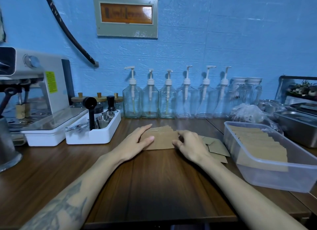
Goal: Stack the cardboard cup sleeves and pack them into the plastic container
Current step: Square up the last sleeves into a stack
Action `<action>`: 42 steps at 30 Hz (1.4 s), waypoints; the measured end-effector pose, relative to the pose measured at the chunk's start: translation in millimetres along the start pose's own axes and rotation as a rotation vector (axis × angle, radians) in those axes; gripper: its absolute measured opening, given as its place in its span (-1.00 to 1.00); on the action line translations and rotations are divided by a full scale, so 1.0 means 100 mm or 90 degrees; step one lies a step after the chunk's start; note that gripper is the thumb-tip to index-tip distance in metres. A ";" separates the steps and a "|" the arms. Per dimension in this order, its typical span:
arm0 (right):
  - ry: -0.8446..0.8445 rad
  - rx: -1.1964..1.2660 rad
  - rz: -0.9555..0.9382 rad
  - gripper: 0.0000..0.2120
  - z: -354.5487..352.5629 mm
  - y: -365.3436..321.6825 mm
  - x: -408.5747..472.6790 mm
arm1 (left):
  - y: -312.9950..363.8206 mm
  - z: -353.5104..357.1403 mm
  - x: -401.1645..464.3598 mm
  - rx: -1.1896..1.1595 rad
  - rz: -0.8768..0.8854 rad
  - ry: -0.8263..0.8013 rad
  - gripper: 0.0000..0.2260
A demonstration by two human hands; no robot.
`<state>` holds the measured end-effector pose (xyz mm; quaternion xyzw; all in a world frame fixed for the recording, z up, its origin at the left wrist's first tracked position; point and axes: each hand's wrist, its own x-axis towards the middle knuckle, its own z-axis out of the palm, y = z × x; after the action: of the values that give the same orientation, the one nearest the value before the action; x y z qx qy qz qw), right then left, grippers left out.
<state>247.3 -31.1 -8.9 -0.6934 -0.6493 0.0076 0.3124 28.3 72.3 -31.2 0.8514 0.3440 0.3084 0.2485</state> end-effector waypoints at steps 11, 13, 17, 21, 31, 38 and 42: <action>0.004 -0.146 -0.129 -0.29 0.14 0.03 0.13 | -0.01 -0.01 0.01 0.013 -0.008 0.038 -0.36; -0.002 -0.128 -0.169 -0.32 0.14 0.02 0.17 | -0.01 -0.01 0.01 0.008 0.000 0.036 -0.40; -0.062 -0.110 -0.191 -0.44 0.18 -0.03 0.23 | 0.00 0.00 0.01 -0.005 0.018 0.031 -0.55; -0.055 -0.124 -0.196 -0.48 0.15 -0.03 0.24 | 0.00 -0.01 0.02 -0.009 0.026 0.031 -0.60; -0.025 -0.177 -0.152 -0.48 -0.03 0.11 0.14 | 0.05 -0.02 -0.01 -0.014 0.026 0.022 -0.65; -0.043 -0.272 0.061 -0.48 -0.21 0.44 0.18 | 0.01 -0.03 0.00 0.001 0.011 0.044 -0.66; -0.092 -0.278 0.110 -0.47 -0.19 0.49 0.21 | 0.01 -0.03 0.00 0.005 0.012 0.038 -0.65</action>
<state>302.8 -18.7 -7.3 -0.7949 -0.5947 -0.0563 0.1060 26.5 72.0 -28.5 0.8459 0.3446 0.3346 0.2318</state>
